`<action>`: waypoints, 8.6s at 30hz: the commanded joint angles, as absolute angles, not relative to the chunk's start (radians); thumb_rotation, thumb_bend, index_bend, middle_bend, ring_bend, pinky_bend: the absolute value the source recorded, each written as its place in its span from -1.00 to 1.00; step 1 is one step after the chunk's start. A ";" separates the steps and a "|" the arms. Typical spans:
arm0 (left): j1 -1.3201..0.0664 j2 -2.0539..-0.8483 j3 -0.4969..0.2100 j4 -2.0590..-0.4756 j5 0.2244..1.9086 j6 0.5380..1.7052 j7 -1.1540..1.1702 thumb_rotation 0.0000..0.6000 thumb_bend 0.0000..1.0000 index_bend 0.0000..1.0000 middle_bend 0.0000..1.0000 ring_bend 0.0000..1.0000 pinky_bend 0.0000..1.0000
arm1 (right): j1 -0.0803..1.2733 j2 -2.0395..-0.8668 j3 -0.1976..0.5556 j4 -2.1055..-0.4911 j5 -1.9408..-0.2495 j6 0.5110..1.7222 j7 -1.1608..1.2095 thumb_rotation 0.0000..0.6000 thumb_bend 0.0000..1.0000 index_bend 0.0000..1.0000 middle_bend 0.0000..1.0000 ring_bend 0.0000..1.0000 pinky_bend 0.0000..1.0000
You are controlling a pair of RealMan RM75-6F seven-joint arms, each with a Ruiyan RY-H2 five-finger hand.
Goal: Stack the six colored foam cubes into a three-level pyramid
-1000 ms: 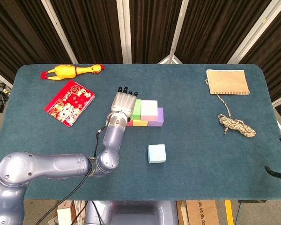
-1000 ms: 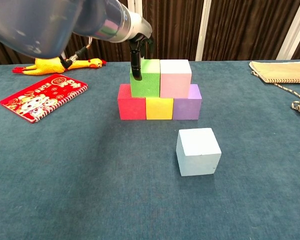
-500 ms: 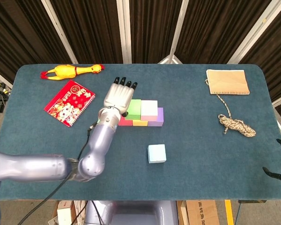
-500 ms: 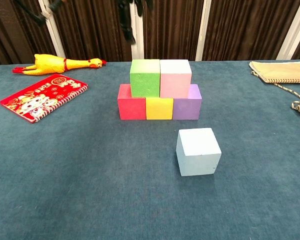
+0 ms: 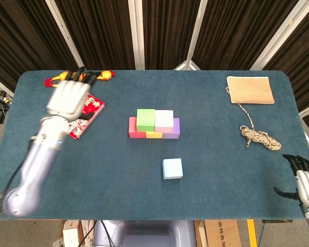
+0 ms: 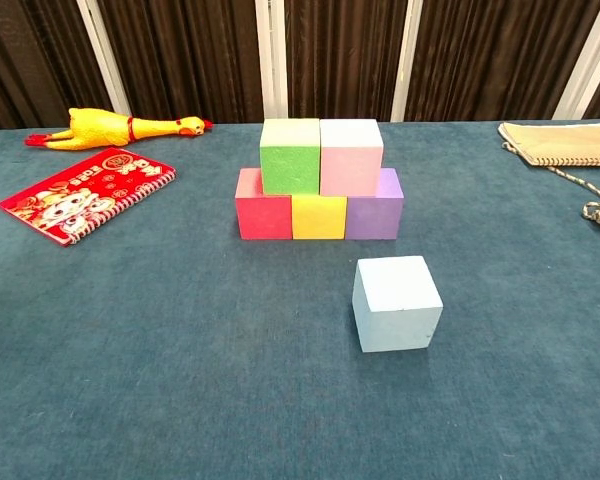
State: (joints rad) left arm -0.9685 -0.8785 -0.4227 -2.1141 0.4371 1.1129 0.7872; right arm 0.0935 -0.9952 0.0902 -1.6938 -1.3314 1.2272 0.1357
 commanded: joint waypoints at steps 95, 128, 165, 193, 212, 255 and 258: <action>-0.153 -1.175 -0.173 -1.555 1.245 1.494 0.112 1.00 -0.47 -0.81 -0.78 -1.00 -1.00 | 0.761 -1.607 0.186 -1.914 -0.599 1.248 -0.829 1.00 -0.62 -0.34 -0.31 -0.70 -1.00; -0.147 -1.184 -0.193 -1.526 1.255 1.498 0.095 1.00 -0.47 -0.81 -0.78 -1.00 -1.00 | 0.707 -1.388 0.218 -2.114 -0.622 1.304 -0.711 1.00 -0.28 -0.04 -0.14 -0.55 -1.00; -0.147 -1.220 -0.223 -1.459 1.235 1.522 0.140 1.00 -0.47 -0.83 -0.79 -1.00 -1.00 | 1.245 -1.010 0.526 -1.798 0.230 0.950 -0.887 1.00 -0.27 -0.03 -0.13 -0.55 -1.00; -0.156 -1.230 -0.243 -1.415 1.196 1.480 0.114 1.00 -0.47 -0.83 -0.79 -1.00 -1.00 | 1.396 -1.251 0.425 -1.595 0.232 0.874 -0.819 1.00 -0.27 -0.02 -0.13 -0.55 -1.00; -0.154 -1.225 -0.246 -1.408 1.183 1.470 0.113 1.00 -0.47 -0.83 -0.79 -1.00 -1.00 | 1.436 -1.292 0.416 -1.530 0.234 0.847 -0.783 1.00 -0.27 -0.02 -0.13 -0.55 -1.00; -0.162 -1.182 -0.227 -1.441 1.159 1.413 0.139 1.00 -0.47 -0.80 -0.80 -1.00 -1.00 | 1.453 -1.339 0.359 -1.471 0.176 0.785 -0.709 1.00 -0.27 -0.02 -0.13 -0.55 -1.00; -0.163 -1.184 -0.228 -1.439 1.158 1.414 0.140 1.00 -0.47 -0.80 -0.80 -1.00 -1.00 | 1.453 -1.335 0.355 -1.465 0.180 0.783 -0.704 1.00 -0.27 -0.02 -0.13 -0.55 -1.00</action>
